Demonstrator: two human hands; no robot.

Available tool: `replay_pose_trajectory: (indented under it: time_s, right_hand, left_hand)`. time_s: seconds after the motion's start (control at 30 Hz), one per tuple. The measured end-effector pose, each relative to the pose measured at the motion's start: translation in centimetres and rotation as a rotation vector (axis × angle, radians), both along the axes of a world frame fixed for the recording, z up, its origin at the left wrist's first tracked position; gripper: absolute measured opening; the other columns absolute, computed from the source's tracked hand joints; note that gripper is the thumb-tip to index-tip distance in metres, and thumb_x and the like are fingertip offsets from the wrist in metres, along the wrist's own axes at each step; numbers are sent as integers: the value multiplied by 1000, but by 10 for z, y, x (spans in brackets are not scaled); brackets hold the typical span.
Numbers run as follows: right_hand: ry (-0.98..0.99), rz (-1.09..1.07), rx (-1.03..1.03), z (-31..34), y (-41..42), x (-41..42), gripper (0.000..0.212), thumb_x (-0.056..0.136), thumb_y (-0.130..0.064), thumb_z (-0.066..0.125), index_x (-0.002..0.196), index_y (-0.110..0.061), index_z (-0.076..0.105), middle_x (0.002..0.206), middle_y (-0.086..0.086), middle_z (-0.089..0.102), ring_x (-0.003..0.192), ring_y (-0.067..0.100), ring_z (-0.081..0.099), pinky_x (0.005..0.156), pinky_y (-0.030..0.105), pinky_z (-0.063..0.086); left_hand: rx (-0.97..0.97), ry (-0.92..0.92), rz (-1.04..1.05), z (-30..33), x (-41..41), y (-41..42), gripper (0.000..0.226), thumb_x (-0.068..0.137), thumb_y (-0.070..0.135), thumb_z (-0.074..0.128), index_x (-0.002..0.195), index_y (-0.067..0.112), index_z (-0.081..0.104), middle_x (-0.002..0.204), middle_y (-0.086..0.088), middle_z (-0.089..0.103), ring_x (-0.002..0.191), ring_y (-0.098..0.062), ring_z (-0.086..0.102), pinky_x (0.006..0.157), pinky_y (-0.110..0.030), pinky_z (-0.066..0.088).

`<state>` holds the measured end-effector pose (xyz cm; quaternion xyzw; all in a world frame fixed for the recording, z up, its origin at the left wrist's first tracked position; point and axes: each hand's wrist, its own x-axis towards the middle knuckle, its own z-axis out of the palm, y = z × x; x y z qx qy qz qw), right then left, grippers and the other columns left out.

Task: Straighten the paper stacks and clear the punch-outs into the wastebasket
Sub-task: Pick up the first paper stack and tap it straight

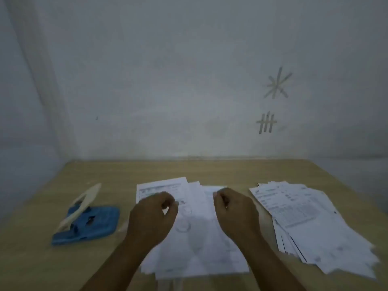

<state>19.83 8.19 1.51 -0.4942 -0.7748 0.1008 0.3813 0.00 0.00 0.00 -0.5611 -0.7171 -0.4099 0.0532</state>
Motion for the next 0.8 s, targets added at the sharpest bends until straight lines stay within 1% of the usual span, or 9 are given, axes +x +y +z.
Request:
replay_pose_trajectory:
  time_s: [0.07, 0.13, 0.2, 0.33, 0.43, 0.5, 0.67, 0.73, 0.8]
  right_hand:
    - [-73, -21, -83, -22, -11, 5, 26, 97, -37, 49, 86, -26, 69, 63, -12, 60, 55, 4, 54, 50, 18, 35]
    - [-119, -14, -139, -49, -20, 10, 26, 96, -39, 49, 90, -26, 71, 75, -11, 69, 65, 6, 59, 57, 21, 44]
    - [-153, -29, -123, -70, -22, 14, 29, 94, -40, 49, 91, -26, 73, 82, -11, 72, 71, 8, 60, 65, 25, 50]
    - [-175, -44, -70, -92, -20, 17, 25, 90, -37, 56, 77, -24, 73, 71, -9, 69, 65, 8, 53, 63, 25, 43]
    - [-174, -42, -40, -96, -19, 16, 24, 90, -38, 55, 77, -25, 72, 74, -10, 69, 69, 8, 52, 69, 28, 47]
    - [-202, -44, -50, -97, -18, 16, 26, 90, -40, 52, 81, -26, 72, 78, -11, 69, 74, 9, 56, 74, 32, 52]
    - [-228, -62, -65, -98, -21, 13, 25, 92, -40, 51, 92, -27, 72, 92, -9, 69, 88, 12, 58, 84, 35, 49]
    - [-243, -136, -67, -97, -21, 13, 27, 92, -42, 51, 105, -27, 70, 105, -6, 68, 98, 17, 58, 86, 36, 47]
    - [-272, -218, -112, -95, -23, 14, 37, 92, -47, 49, 118, -26, 64, 117, -3, 65, 109, 22, 55, 91, 40, 43]
  left_hand:
    - [-81, -35, 31, -23, 6, -11, 10, 83, 41, 62, 79, 33, 66, 76, 18, 67, 77, -4, 64, 64, -26, 50]
    - [-160, -75, 60, -47, 10, -22, 7, 84, 37, 66, 87, 32, 69, 87, 17, 69, 85, -8, 63, 67, -24, 44]
    - [-176, -67, 75, -64, 10, -27, 13, 83, 35, 68, 94, 28, 72, 92, 14, 69, 90, -11, 62, 72, -25, 44]
    - [-191, 3, 78, -85, 2, -29, 14, 75, 34, 66, 82, 23, 72, 82, 10, 68, 83, -17, 62, 74, -28, 47]
    - [-160, 47, 72, -89, 1, -26, 15, 73, 32, 68, 81, 21, 73, 82, 8, 70, 81, -17, 62, 74, -29, 48]
    - [-159, 66, 71, -88, 2, -25, 16, 73, 33, 67, 80, 20, 74, 81, 7, 70, 80, -18, 63, 73, -30, 49]
    - [-203, 119, 56, -92, 1, -24, 20, 76, 36, 62, 82, 20, 73, 84, 6, 69, 82, -19, 63, 73, -34, 51]
    - [-209, 132, 69, -91, 2, -24, 23, 76, 38, 61, 84, 20, 74, 87, 5, 69, 85, -20, 63, 75, -36, 51]
    - [-222, 155, 126, -91, 4, -26, 28, 75, 41, 60, 89, 20, 74, 94, 2, 69, 93, -24, 62, 81, -40, 50]
